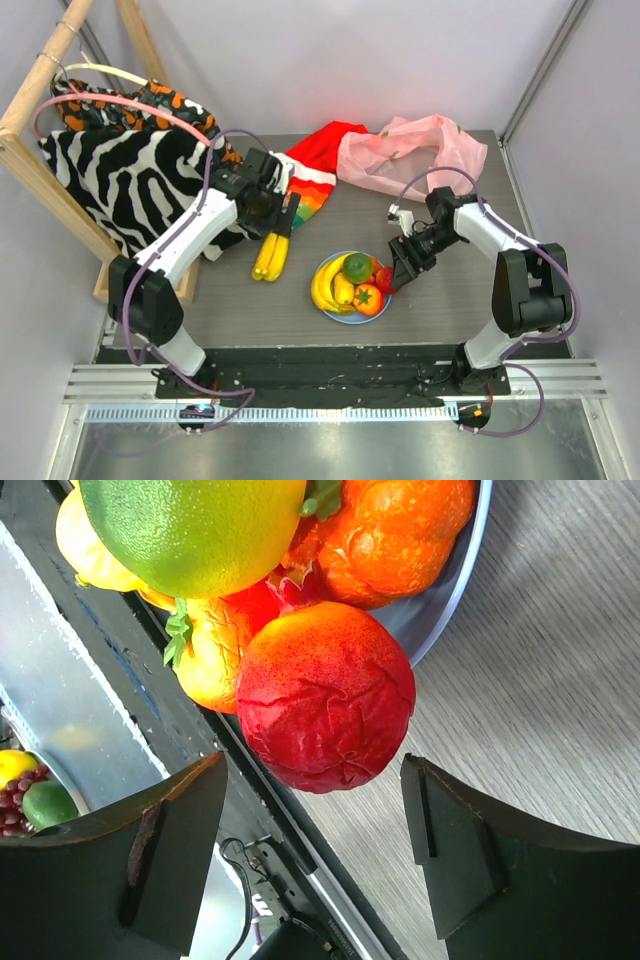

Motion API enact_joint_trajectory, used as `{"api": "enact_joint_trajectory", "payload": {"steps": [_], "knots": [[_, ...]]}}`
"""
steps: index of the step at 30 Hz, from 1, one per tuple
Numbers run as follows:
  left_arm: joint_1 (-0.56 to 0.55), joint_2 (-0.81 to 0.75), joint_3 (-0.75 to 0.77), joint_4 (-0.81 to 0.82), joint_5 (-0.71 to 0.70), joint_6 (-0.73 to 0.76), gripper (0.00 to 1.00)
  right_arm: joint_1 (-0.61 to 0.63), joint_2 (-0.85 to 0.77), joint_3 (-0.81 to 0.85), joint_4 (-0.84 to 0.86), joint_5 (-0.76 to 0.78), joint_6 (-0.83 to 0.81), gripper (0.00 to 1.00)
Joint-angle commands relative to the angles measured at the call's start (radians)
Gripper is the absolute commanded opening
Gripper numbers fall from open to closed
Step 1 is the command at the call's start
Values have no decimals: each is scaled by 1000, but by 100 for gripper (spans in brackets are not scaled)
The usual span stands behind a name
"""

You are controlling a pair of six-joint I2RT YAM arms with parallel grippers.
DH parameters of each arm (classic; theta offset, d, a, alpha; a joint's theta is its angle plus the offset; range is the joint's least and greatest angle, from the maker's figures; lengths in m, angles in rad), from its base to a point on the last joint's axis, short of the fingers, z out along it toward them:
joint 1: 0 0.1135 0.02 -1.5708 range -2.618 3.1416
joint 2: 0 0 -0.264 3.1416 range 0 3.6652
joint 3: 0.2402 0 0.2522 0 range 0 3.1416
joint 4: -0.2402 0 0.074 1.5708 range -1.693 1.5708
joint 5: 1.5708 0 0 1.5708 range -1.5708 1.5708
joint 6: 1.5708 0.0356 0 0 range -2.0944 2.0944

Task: Take the fake fruits out of the plastic bag
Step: Pick up the fake fruit from the center of the board.

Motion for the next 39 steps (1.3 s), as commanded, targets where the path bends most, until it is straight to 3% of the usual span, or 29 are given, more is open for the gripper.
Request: {"api": "enact_joint_trajectory", "payload": {"steps": [1,8,12,22,28,29,32,35,39], "knots": [[30,58,-14,-206,-68,173,81,6,-32,30,-16,-27,-13,79],[131,66,-98,-171,-50,179,78,5,-32,40,-18,-28,-14,79],[212,107,-120,-156,176,164,74,4,-29,45,-22,-30,-16,79],[217,239,-163,-42,296,84,67,4,-15,65,-29,-31,-17,79],[214,280,-169,5,327,43,37,5,-15,62,-35,-30,-22,79],[212,285,-168,9,329,43,17,6,-15,60,-33,-31,-20,79],[202,285,-161,-1,318,41,0,4,-14,62,-32,-33,-19,79],[168,245,-125,-34,261,58,0,6,-17,66,-32,-28,-19,79],[38,155,-28,-122,37,135,0,4,-20,65,-29,-19,-16,79]]}}
